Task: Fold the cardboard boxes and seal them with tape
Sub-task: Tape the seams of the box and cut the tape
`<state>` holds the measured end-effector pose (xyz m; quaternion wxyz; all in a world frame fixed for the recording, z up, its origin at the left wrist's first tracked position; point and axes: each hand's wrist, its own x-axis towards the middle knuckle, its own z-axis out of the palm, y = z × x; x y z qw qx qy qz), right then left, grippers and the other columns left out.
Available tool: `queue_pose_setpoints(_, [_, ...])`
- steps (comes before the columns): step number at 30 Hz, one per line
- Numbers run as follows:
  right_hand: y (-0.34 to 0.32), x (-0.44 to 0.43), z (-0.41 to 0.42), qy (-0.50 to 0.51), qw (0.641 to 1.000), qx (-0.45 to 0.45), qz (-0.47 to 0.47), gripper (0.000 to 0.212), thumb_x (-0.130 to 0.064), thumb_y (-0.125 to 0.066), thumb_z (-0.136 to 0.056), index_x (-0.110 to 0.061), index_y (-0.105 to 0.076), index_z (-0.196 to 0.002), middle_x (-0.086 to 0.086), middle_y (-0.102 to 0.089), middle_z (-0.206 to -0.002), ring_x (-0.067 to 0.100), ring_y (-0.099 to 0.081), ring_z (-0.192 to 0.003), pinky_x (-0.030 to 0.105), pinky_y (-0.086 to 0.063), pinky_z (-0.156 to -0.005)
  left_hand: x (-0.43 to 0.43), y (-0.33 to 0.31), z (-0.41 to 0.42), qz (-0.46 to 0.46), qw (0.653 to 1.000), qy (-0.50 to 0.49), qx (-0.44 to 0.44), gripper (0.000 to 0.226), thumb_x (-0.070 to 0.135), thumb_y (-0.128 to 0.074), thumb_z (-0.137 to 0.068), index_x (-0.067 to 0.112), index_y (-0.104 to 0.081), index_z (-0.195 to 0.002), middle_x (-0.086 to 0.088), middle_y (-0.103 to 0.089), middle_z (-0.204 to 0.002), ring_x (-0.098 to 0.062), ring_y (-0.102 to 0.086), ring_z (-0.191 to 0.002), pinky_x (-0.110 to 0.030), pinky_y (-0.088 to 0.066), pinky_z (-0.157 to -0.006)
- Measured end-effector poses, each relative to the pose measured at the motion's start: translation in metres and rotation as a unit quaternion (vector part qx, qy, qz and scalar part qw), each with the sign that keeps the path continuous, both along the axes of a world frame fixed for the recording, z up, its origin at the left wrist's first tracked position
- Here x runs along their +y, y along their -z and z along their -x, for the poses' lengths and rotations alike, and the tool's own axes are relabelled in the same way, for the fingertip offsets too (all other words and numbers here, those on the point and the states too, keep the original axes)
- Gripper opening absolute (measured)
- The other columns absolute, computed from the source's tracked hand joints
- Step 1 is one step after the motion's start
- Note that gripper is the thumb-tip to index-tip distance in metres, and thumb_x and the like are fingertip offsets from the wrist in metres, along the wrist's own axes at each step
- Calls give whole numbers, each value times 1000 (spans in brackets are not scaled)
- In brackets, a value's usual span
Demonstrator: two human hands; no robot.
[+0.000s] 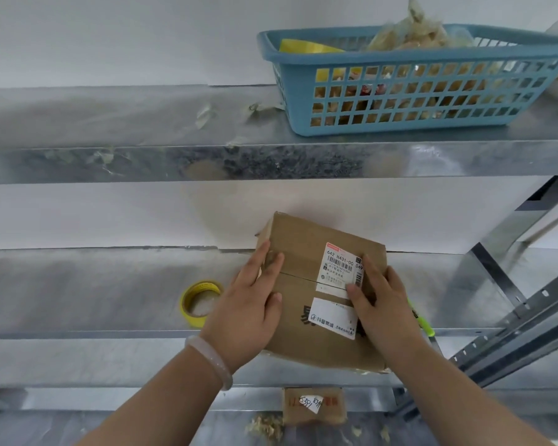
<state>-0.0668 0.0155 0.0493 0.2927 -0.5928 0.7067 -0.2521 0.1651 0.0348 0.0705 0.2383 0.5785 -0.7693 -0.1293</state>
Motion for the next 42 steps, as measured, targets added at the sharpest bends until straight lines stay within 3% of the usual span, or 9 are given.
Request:
queue_pose_setpoints(4, [-15,0,7,20,997,66,46,59,-60,-41,-93,-54,-18,-147,-4,-10,-161,25,-28,-143,46,-36,-111,-1,1,10,-5,997,-13,70,56,34,-39,-100,35,-15,-151,27,10,-155,7,-15,-137,-17,-26,-110])
queue_pose_setpoints(8, [-27,-4,21,16,993,111,31,59,-60,-43,-92,-54,-21,-147,-2,-10,-161,28,-23,-145,48,-28,-116,0,14,23,-32,992,2,121,58,34,-40,-100,37,-12,-150,30,13,-153,26,3,-128,6,-4,-99])
queue_pose_setpoints(18, [-4,-23,-1,-57,986,152,-47,63,-61,-36,-95,-48,-11,-151,0,-1,-163,30,-19,-146,45,-25,-118,-8,40,6,-76,991,-76,75,58,37,-43,-98,24,-22,-151,10,-2,-159,-10,-11,-144,-23,-13,-115])
queue_pose_setpoints(22, [23,-22,-9,-111,965,212,-103,74,-69,-27,-93,-42,10,-152,7,21,-161,32,-3,-150,44,-15,-119,-10,61,6,-124,985,-85,-88,62,49,-19,-98,21,-13,-153,-1,5,-161,-23,-13,-146,-33,-18,-118])
queue_pose_setpoints(25, [36,-23,-14,-137,949,281,-32,74,-69,-11,-91,-35,13,-152,2,26,-160,24,14,-149,41,1,-121,-10,69,3,-64,982,-65,-165,62,46,-19,-95,17,-35,-147,-7,-19,-159,-29,-28,-143,-45,-32,-113])
queue_pose_setpoints(29, [43,-18,-19,-247,907,334,67,59,-49,-16,-99,-24,-34,-149,0,-31,-158,22,-26,-146,46,-15,-114,-9,71,7,-1,964,94,-250,52,44,-18,-101,27,-37,-146,1,-30,-156,-20,-28,-143,-45,-22,-111])
queue_pose_setpoints(31, [47,-17,-18,-281,891,352,48,63,-54,-12,-101,-21,-37,-148,1,-37,-155,24,-33,-143,48,-19,-110,-10,73,8,-13,961,98,-258,55,46,-13,-101,24,-35,-147,3,-31,-155,-17,-29,-143,-44,-22,-109])
queue_pose_setpoints(36, [43,-30,-19,-290,892,341,50,79,-64,14,-85,-27,9,-154,-12,21,-156,12,14,-149,38,9,-118,-23,72,11,-15,966,70,-250,55,46,-18,-100,22,-46,-142,6,-44,-147,-13,-42,-135,-40,-32,-110])
queue_pose_setpoints(42, [44,-31,-17,-219,925,310,32,98,-76,18,-74,-17,15,-153,-3,21,-160,9,17,-147,25,15,-116,-46,55,12,7,988,13,-151,41,46,-38,-90,33,-66,-118,19,-61,-123,-9,-54,-113,-35,-50,-91])
